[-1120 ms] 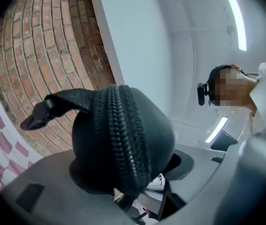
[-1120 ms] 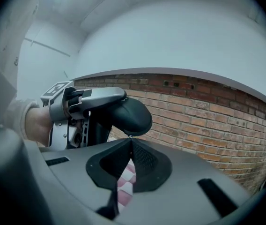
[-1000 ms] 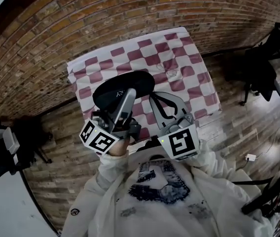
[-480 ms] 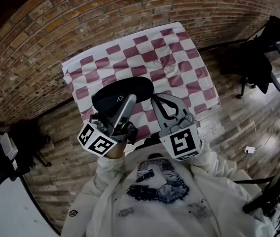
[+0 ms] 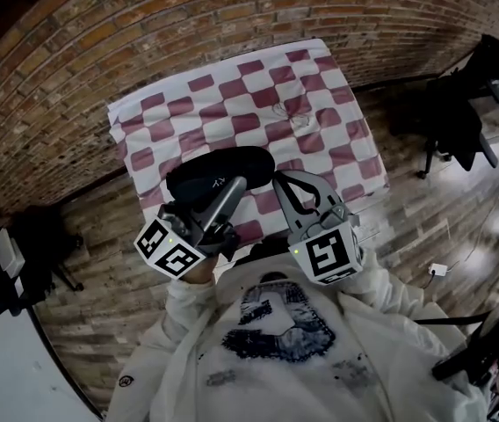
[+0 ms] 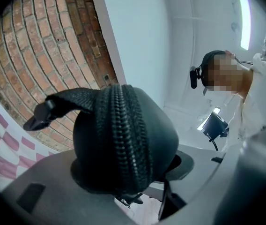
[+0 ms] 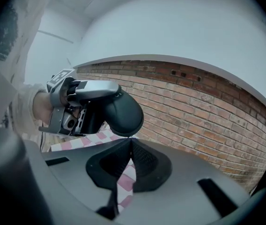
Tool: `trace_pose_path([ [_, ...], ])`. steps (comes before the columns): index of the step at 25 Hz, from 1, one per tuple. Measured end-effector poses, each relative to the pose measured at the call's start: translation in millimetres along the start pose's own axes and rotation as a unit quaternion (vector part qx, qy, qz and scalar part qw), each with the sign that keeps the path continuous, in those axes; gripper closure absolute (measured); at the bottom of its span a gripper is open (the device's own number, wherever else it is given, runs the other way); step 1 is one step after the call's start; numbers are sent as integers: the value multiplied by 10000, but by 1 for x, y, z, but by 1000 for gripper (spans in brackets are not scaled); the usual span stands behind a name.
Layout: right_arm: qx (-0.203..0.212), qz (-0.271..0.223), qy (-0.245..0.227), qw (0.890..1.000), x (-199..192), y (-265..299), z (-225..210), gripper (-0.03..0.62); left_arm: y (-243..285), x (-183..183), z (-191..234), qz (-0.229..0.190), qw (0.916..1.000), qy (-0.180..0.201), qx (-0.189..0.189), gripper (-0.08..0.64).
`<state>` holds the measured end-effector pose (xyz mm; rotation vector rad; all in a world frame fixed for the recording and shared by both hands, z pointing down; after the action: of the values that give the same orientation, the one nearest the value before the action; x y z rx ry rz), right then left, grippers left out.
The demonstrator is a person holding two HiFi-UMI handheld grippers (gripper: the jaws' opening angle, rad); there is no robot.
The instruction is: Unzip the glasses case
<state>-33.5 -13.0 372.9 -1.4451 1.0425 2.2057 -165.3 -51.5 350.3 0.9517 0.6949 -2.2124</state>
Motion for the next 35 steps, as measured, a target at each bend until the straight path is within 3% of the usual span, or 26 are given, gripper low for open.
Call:
trace_pose_path([
  [9, 177, 175, -478, 9985, -13, -6, 4, 578, -1, -8, -7, 347, 9988, 317, -145, 285],
  [23, 224, 345, -479, 9980, -24, -4, 0, 578, 0, -19, -13, 705, 9935, 886, -108, 288],
  [35, 269, 550, -884, 9942, -30, 2, 7, 578, -6, -25, -13, 1148, 9852, 1263, -172, 293],
])
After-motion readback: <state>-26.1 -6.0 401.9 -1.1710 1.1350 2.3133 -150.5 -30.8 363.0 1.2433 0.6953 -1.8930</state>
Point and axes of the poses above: the fingertips, and each gripper's own axes: y forward along the fingers, z to its left, x out of its top, the point moved 5 cm from there along -y, backward along the fingers, and after that the axes turned 8 degrees about x, right-handed, at the moved point
